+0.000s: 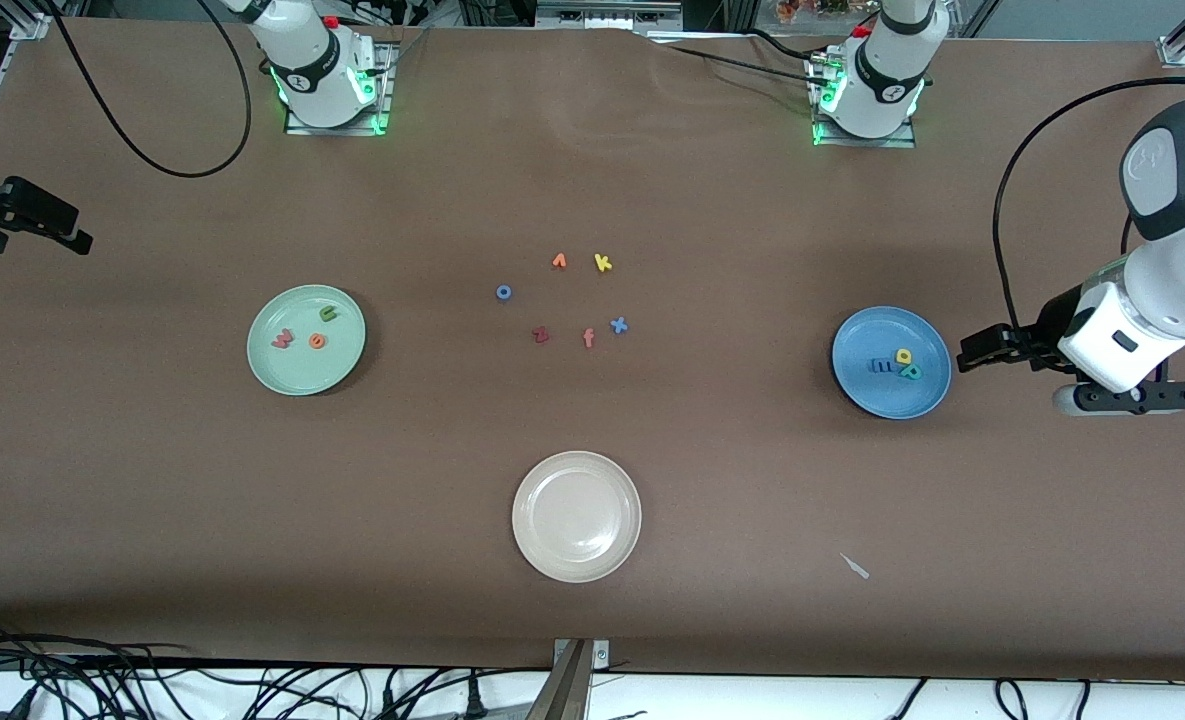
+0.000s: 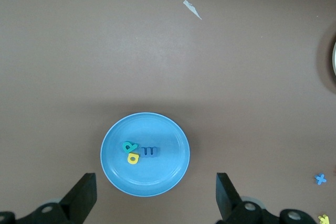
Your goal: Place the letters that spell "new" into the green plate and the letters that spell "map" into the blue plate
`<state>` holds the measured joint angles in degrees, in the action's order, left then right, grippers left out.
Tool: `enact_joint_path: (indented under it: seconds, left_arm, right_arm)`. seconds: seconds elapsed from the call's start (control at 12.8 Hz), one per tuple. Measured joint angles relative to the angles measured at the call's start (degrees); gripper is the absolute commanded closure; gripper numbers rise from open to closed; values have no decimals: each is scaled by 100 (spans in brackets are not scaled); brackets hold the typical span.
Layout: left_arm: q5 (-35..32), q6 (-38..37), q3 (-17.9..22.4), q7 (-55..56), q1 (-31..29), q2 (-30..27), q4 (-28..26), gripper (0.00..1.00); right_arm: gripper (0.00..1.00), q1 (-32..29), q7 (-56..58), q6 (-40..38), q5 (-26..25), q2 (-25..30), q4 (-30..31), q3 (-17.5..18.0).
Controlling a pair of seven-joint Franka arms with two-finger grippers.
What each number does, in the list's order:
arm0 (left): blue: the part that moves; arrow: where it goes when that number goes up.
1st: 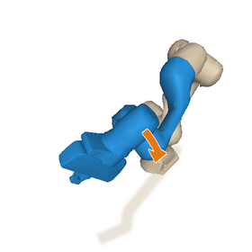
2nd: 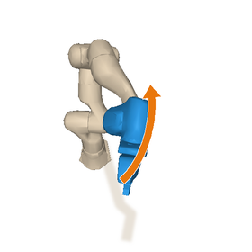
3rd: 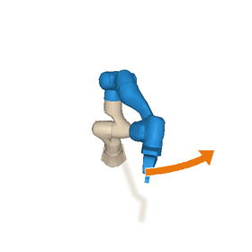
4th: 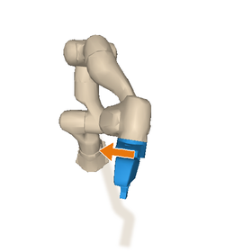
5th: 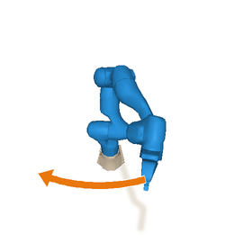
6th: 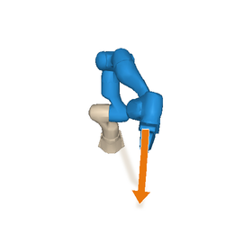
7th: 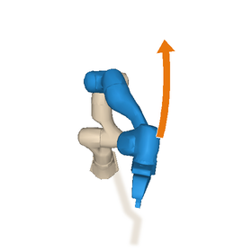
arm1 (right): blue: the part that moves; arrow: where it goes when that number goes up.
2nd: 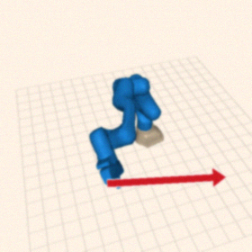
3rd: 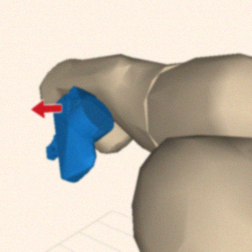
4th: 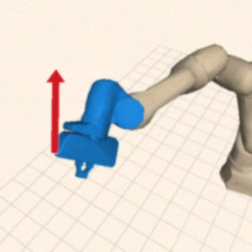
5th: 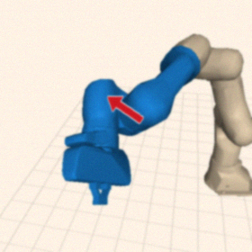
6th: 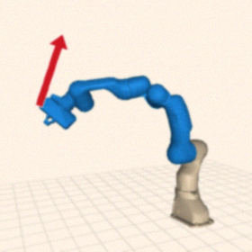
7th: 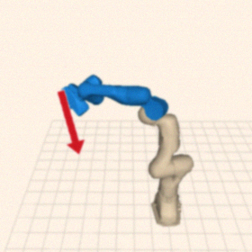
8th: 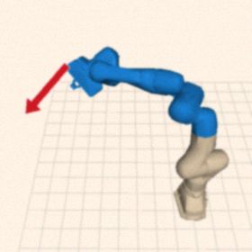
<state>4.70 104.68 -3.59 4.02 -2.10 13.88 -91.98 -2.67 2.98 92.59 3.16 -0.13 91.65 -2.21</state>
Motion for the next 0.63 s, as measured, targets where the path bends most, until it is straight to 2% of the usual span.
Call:
enact_joint_path:
  seconds: [0.63]
  left_arm:
    - [-12,82,54,-310,-4,-18,11,0]
  right_arm:
    - [0,0,0,3,1,13,0,17]
